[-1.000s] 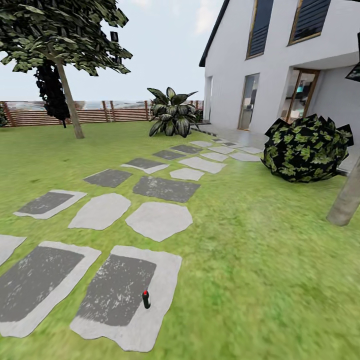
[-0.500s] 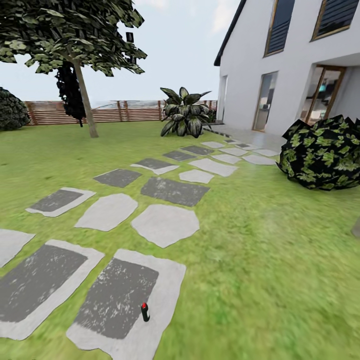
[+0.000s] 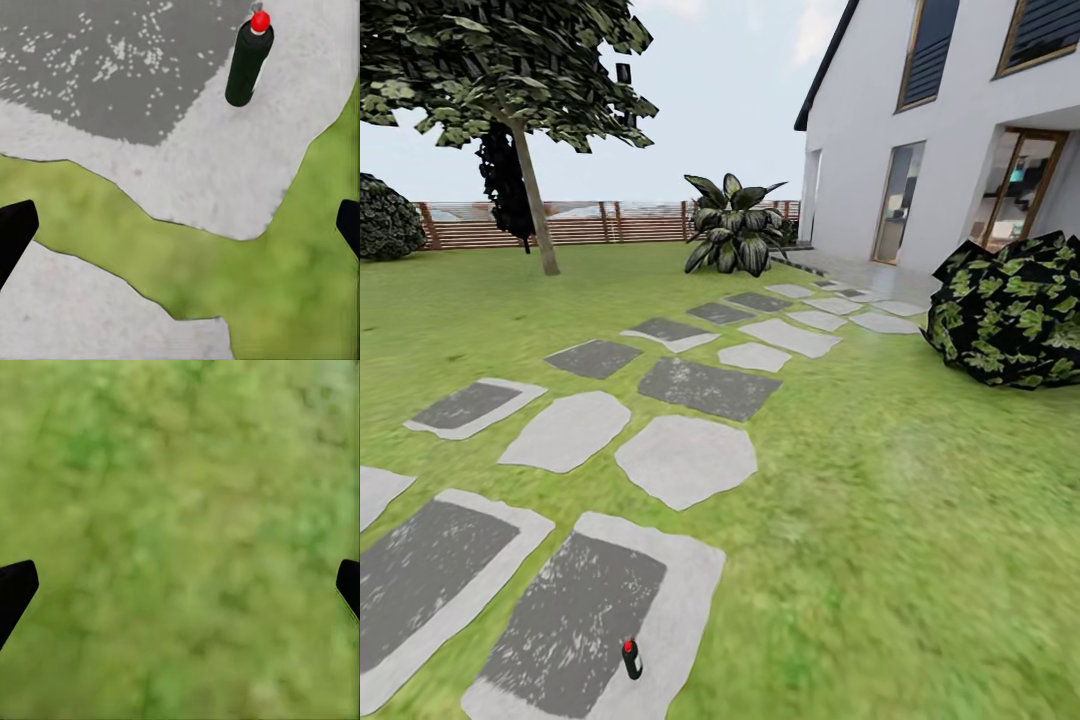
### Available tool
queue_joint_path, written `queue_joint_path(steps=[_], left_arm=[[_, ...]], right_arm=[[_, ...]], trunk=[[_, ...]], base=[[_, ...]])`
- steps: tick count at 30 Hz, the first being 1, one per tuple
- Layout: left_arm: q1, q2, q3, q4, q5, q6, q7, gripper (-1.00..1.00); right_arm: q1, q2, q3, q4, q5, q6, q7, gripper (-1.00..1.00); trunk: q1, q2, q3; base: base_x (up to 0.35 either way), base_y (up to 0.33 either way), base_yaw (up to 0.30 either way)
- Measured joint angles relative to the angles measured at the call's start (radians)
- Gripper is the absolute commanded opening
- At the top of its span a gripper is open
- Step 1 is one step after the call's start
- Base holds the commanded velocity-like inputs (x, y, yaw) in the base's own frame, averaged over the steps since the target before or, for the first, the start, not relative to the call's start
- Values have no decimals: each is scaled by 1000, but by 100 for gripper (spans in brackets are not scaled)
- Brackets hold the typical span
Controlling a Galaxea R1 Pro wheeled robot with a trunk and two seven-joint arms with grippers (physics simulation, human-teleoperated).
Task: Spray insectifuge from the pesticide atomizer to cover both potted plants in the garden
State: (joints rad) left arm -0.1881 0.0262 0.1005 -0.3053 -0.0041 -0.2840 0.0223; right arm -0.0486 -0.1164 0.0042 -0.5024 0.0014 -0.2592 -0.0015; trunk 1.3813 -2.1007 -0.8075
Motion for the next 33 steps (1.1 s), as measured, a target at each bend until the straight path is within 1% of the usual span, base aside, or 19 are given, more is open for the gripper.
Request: queue_joint_path(steps=[4,6,8,9,10,11,12,13,16,17,19,22,24,25,28,33], left_arm=[[-2,4,9,-3,0,0,3,100],[-10,15,12,-8,0,0,4,100],[-27,26,12,-18,-1,1,4,100],[-48,31,11,-24,-2,1,4,100],[-93,37,8,-27,-3,4,4,100],[-132,41,6,-26,-3,7,3,100],[-166,44,4,-24,-3,9,3,100],[-200,45,3,-22,-4,11,3,100],[-260,44,3,-23,-5,15,3,100],[-282,37,2,-23,-5,15,3,100],[-314,28,2,-22,-5,15,3,100],[-322,20,4,-21,-5,10,4,100],[-323,10,-6,-21,-5,5,4,100],[-323,8,-16,-23,-5,4,4,100],[-326,5,-30,-34,-4,5,3,100],[-327,2,-30,-37,-2,4,4,100]], right_arm=[[0,0,0,1,0,0,0,100],[-1,1,0,-9,0,0,-1,100],[-5,3,-1,-33,-1,0,-1,100],[-14,5,0,-56,-1,1,-1,100],[-40,7,0,-97,-1,1,-2,100],[-82,14,-1,-133,0,3,-2,100],[-100,16,-1,-144,-1,3,-2,100],[-131,20,-1,-156,-1,4,-3,100],[-228,33,-1,-172,-1,7,-3,100],[-263,40,-1,-175,-2,8,-3,100],[-301,47,-2,-178,-4,8,-3,100],[-310,48,-4,-174,-4,8,-2,100],[-313,48,-4,-174,-4,8,3,100],[-314,48,-3,-173,-2,7,5,100],[-314,46,-3,-171,-1,6,7,100],[-314,42,-4,-174,-1,6,6,100]], trunk=[[0,0,0],[0,0,0],[0,0,0],[0,0,0],[0,0,0],[0,0,0],[0,0,0],[0,0,0],[0,0,0],[0,0,0],[0,0,0],[0,0,0],[0,0,0],[0,0,0],[0,0,0],[0,0,0]], base=[[43,-13,0],[10,-3,0],[5,-2,0],[2,-1,0],[1,0,0],[0,0,0],[0,0,0],[0,0,0],[0,0,0],[0,0,0],[0,0,0],[0,0,0],[0,0,0],[0,0,0],[0,0,0],[0,0,0]])
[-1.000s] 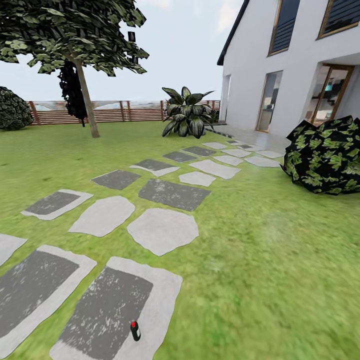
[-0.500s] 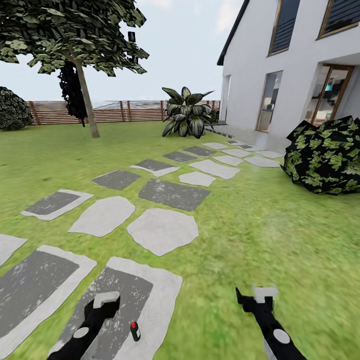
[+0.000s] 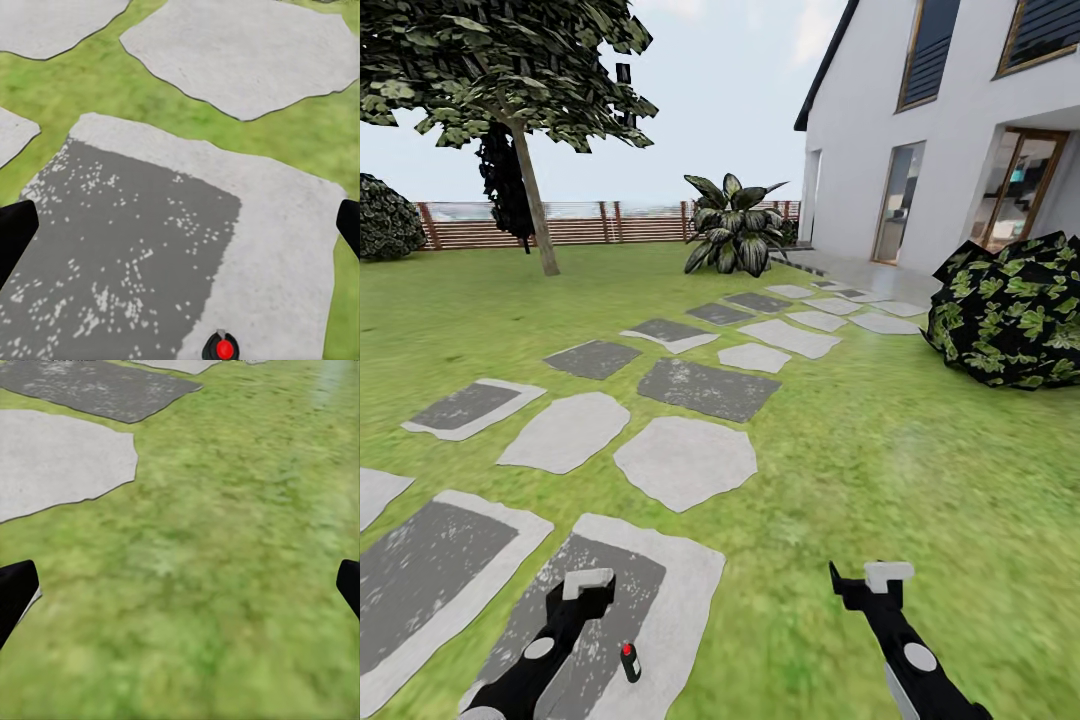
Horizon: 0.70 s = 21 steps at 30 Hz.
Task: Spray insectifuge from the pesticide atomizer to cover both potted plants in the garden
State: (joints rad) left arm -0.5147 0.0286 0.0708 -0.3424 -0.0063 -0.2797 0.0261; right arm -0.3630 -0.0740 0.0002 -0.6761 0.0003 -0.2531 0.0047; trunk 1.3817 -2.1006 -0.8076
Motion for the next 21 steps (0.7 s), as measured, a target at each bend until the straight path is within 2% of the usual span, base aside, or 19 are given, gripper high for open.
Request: queue_joint_path(steps=[3,11,21], left_arm=[[-1,-2,0,0,2,-3,0,100],[-2,-22,0,0,2,-3,0,100],[-1,-14,4,0,3,-4,2,100]], right_arm=[[0,-1,1,-3,0,0,0,100],[0,-1,0,-1,1,0,-2,100],[0,1,0,5,1,0,-6,100]], trunk=[[0,0,0],[31,-56,-28],[69,-126,-74]], base=[[0,0,0],[0,0,0],[0,0,0]])
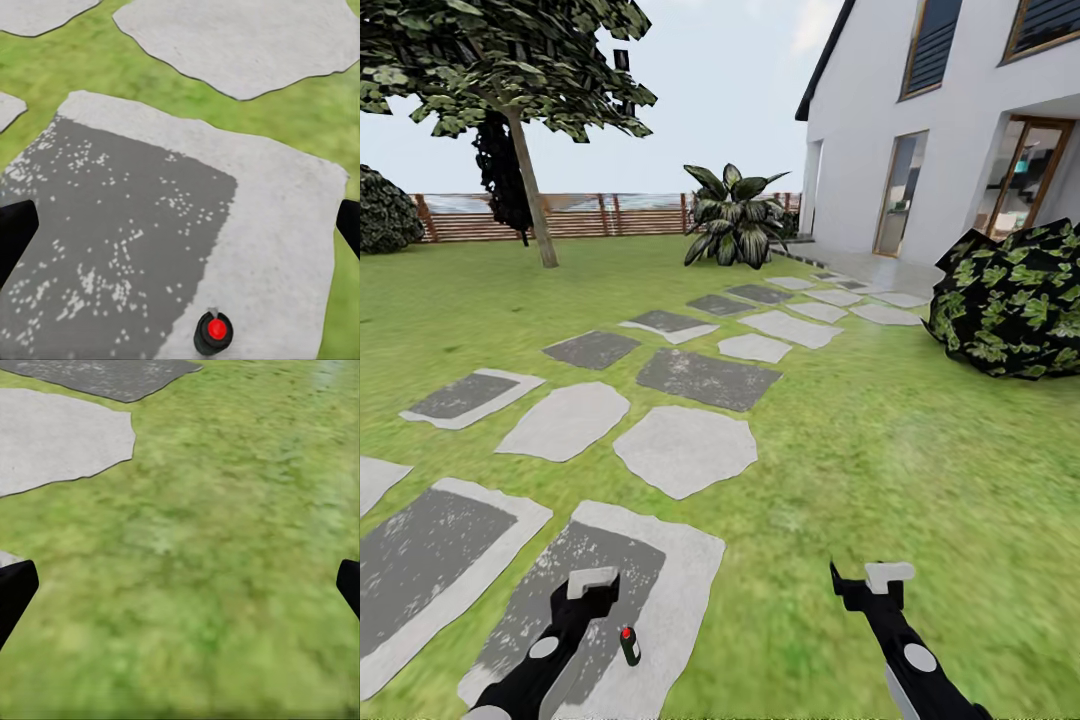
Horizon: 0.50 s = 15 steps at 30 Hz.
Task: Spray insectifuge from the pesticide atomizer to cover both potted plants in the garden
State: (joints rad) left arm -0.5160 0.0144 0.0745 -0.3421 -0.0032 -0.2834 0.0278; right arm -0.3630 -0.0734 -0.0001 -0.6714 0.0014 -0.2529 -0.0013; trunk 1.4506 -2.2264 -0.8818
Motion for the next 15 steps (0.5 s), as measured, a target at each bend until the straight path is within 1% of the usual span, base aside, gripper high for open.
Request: queue_joint_path(steps=[8,15], left_arm=[[1,-4,2,1,2,0,0,100],[1,-8,1,1,4,0,0,100]], right_arm=[[0,1,-1,-1,0,0,2,100],[0,-2,-2,-2,1,1,0,100]], trunk=[[31,-56,-37],[57,-105,-61]], base=[[0,0,0],[0,0,0]])
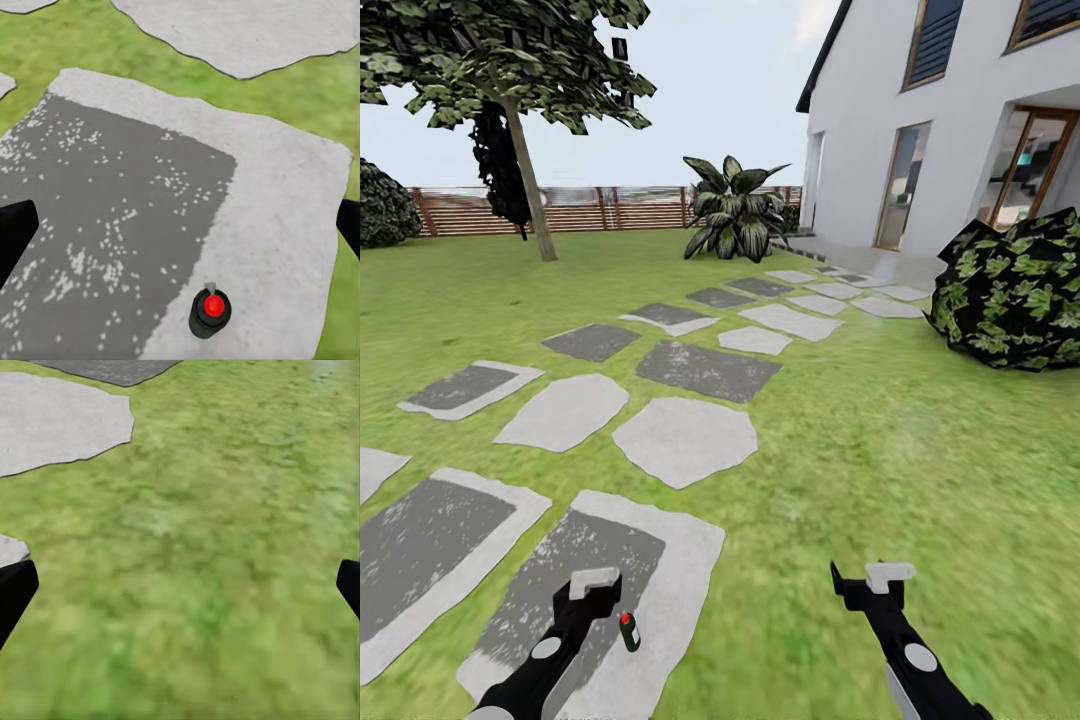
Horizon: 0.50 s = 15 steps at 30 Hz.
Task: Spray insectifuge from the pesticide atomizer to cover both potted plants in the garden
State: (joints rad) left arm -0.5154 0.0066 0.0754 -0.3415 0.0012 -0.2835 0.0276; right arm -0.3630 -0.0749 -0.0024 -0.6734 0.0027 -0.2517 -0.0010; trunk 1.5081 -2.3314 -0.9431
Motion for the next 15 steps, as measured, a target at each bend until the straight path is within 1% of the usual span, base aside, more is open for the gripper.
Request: queue_joint_path(steps=[15], left_arm=[[-1,0,0,0,1,0,0,100]], right_arm=[[1,-6,1,-1,0,-2,4,100]], trunk=[[58,-105,-47]], base=[[0,0,0]])
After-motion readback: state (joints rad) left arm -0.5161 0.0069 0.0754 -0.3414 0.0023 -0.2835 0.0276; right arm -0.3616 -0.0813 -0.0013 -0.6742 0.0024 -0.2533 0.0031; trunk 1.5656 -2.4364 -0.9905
